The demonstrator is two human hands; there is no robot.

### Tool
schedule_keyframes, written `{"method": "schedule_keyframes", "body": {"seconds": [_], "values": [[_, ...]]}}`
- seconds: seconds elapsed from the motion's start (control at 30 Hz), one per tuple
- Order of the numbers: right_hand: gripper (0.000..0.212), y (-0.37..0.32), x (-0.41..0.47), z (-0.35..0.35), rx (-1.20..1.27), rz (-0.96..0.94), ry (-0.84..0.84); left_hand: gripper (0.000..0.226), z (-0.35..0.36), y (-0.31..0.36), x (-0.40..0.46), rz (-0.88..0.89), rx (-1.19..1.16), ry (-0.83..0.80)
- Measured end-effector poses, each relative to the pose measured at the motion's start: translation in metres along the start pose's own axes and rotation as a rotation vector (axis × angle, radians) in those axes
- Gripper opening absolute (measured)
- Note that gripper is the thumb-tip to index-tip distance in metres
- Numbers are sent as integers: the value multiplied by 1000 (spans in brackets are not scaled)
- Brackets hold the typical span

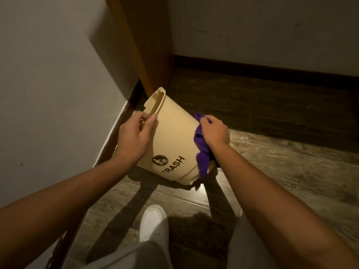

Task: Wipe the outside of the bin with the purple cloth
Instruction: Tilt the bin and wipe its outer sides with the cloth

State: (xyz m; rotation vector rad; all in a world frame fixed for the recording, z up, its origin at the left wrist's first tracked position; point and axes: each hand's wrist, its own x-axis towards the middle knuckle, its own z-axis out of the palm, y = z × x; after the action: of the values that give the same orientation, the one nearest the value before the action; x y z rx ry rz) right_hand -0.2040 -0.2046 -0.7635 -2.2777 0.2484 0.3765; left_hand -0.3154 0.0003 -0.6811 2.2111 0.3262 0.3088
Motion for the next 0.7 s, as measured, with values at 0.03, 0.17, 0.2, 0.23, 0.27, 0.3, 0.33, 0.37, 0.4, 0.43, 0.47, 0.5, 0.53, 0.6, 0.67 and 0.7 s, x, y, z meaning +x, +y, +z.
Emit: {"method": "schedule_keyframes", "body": {"seconds": [0.03,0.17,0.2,0.23,0.27,0.3,0.33,0.37,0.4,0.43,0.47,0.5,0.53,0.6,0.67,0.7], "values": [[38,7,2,-2,13,20,-10,30,-1,0,-2,12,8,-13],[34,38,5,-6,92,132,-49,35,-1,1,-11,38,8,-54],[33,45,4,-7,132,172,-61,34,-1,1,-12,49,18,-61],[33,51,4,-9,172,213,-72,33,-1,1,-12,58,28,-71],[33,55,3,-11,203,247,-78,33,-2,1,-11,64,33,-84],[34,56,2,-12,225,268,-72,34,-3,1,-9,65,30,-101],[35,54,0,-12,242,267,-48,33,-4,2,-6,60,16,-117],[36,50,-3,-12,248,241,-9,33,-5,3,-3,49,-8,-129],[36,43,-8,-11,243,187,33,32,-7,3,0,38,-31,-137],[37,34,-13,-10,238,109,62,33,-7,3,2,31,-46,-142],[37,24,-18,-9,243,26,72,35,-8,2,3,28,-50,-145],[38,14,-24,-7,258,-45,70,36,-8,1,2,30,-43,-147],[38,5,-30,-7,277,-98,67,37,-7,0,2,37,-29,-148],[38,-11,-41,-8,317,-169,68,39,-7,-1,0,55,-11,-153],[38,-24,-53,-10,375,-230,82,40,-6,0,-1,61,-7,-170],[38,-31,-59,-11,411,-259,94,41,-4,1,0,56,1,-182]]}}
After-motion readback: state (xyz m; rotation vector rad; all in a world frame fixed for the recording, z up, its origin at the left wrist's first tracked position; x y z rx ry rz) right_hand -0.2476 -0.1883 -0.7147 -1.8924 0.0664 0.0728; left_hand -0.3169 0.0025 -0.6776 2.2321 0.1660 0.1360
